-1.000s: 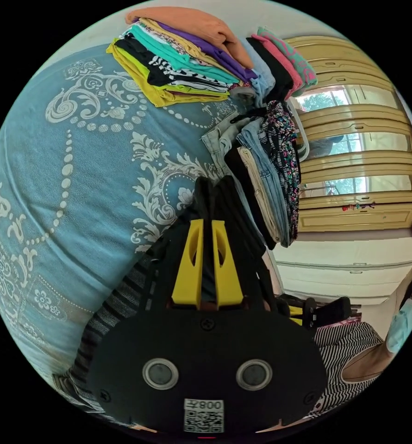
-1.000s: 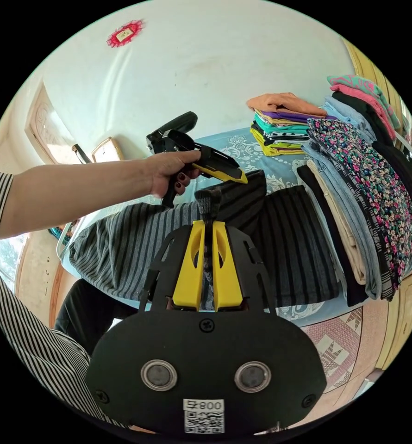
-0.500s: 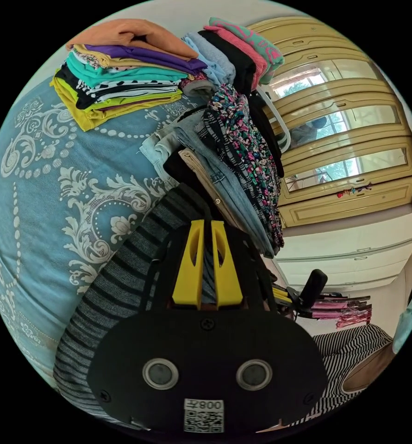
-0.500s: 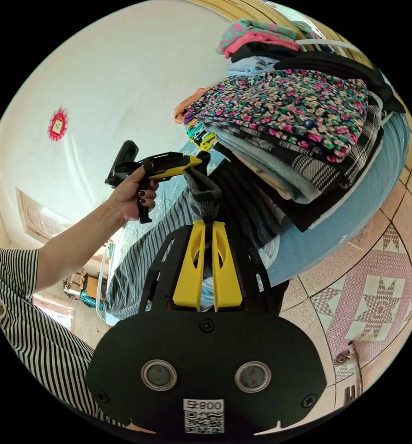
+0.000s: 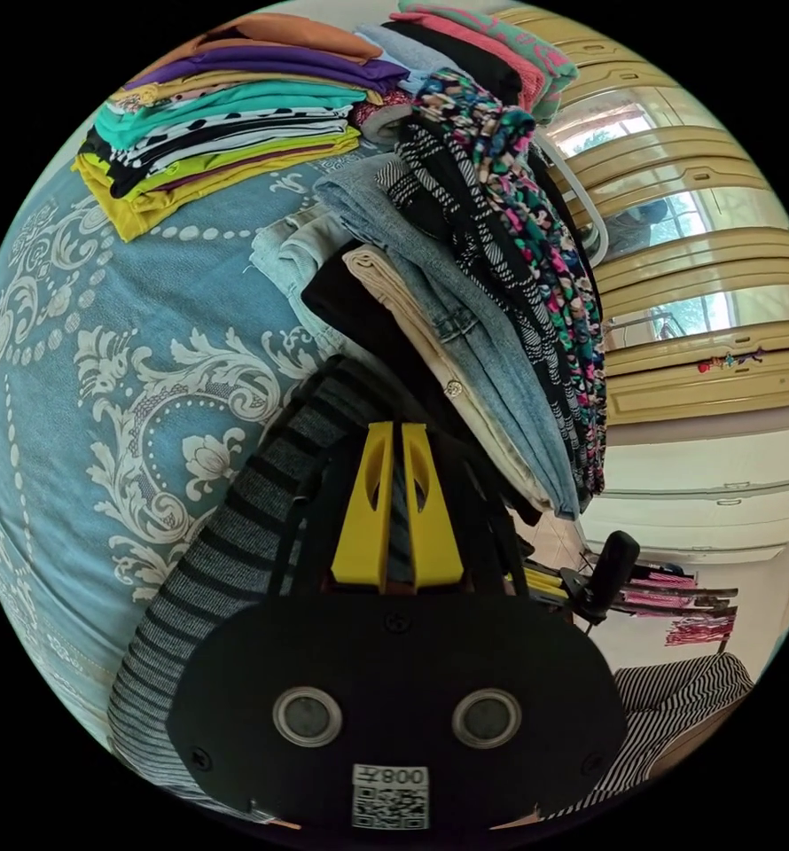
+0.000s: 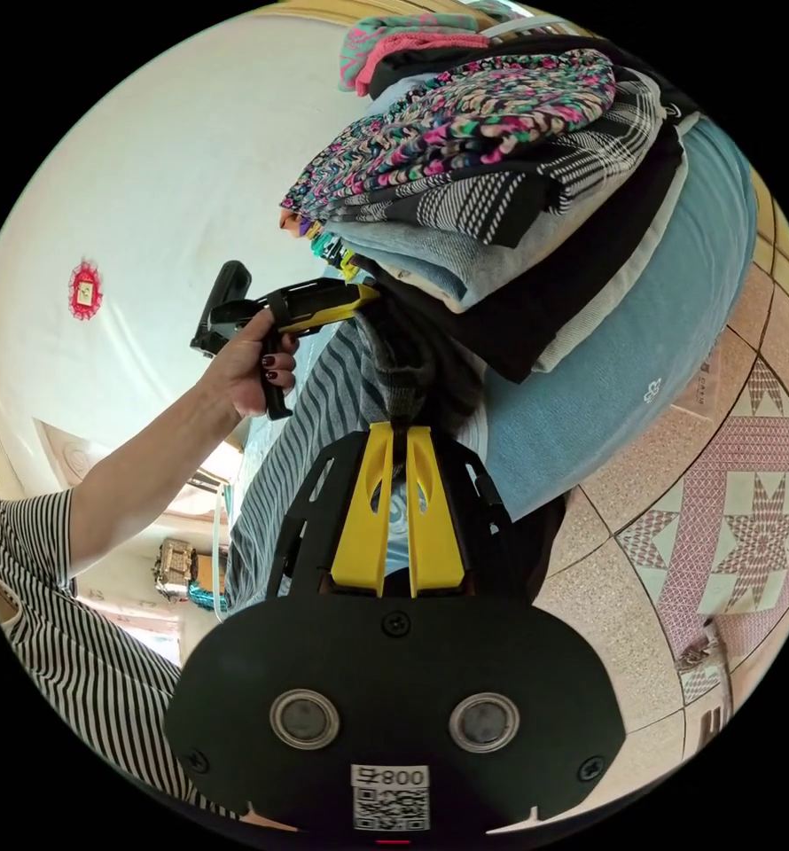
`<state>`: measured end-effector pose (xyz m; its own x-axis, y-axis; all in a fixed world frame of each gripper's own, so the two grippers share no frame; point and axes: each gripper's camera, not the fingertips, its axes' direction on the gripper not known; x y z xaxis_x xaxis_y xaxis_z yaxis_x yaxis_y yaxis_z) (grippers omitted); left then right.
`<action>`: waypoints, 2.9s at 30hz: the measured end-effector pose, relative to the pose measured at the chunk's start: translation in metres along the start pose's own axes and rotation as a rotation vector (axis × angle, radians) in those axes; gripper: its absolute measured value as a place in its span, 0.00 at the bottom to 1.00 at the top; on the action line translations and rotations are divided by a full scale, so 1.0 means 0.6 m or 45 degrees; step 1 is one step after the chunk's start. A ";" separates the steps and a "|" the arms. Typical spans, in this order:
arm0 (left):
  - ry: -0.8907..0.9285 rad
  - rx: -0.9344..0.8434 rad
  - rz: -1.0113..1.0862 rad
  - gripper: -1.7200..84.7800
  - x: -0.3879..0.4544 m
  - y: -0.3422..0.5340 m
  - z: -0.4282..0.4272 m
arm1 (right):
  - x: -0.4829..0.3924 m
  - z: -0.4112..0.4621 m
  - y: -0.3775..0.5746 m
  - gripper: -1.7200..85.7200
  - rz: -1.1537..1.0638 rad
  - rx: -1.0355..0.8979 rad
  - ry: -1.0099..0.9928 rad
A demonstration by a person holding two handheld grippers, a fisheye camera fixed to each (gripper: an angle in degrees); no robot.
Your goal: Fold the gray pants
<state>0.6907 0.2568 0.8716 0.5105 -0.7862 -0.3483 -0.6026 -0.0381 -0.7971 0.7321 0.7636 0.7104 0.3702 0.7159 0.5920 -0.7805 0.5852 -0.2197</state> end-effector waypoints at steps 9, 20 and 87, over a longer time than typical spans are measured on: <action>0.133 0.042 0.017 0.07 -0.010 0.026 0.015 | 0.028 -0.012 -0.015 0.05 0.106 0.008 -0.139; 0.138 0.094 0.182 0.04 0.004 0.117 0.002 | -0.015 -0.026 -0.018 0.05 0.114 0.018 -0.107; -0.160 0.611 -0.927 0.03 -0.550 1.566 -0.448 | -1.167 0.861 0.053 0.02 -1.215 -0.873 0.158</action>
<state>-0.2087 0.3146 0.3700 0.7483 -0.5927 0.2979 0.2071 -0.2180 -0.9537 0.1881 0.0845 0.6895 0.7332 -0.1122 0.6707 0.2584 0.9583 -0.1221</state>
